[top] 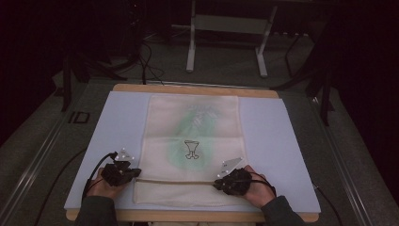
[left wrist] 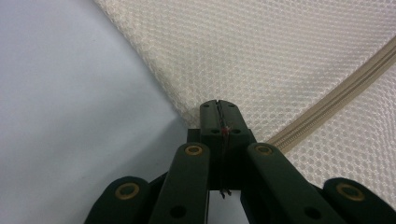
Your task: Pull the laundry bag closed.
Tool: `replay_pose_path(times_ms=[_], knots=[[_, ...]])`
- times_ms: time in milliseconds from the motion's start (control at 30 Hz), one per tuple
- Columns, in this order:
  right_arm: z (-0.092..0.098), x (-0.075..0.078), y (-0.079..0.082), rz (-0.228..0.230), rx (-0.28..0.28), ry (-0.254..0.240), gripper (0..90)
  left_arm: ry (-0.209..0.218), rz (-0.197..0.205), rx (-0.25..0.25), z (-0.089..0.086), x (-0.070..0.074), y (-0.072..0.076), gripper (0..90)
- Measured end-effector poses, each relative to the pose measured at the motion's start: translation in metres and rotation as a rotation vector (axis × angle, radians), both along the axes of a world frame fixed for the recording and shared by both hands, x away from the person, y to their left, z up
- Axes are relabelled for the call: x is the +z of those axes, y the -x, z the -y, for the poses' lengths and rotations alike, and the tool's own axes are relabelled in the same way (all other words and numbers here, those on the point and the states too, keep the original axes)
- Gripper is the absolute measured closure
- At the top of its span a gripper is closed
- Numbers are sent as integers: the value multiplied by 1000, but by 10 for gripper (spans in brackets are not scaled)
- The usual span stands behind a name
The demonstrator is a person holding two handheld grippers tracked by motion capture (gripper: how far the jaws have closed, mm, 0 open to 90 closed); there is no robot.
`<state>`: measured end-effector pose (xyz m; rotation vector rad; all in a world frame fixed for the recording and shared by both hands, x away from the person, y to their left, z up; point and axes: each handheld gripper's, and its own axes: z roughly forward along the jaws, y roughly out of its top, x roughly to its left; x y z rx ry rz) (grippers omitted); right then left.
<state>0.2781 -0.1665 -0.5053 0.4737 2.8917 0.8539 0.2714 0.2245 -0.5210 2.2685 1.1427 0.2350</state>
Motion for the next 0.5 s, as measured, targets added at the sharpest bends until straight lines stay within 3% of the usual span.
replay_pose_path(times_ms=[500], knots=[[14, 0, -1, -10, -28, -3, 822, -2, -1, -1, 0, 0, 0, 899]])
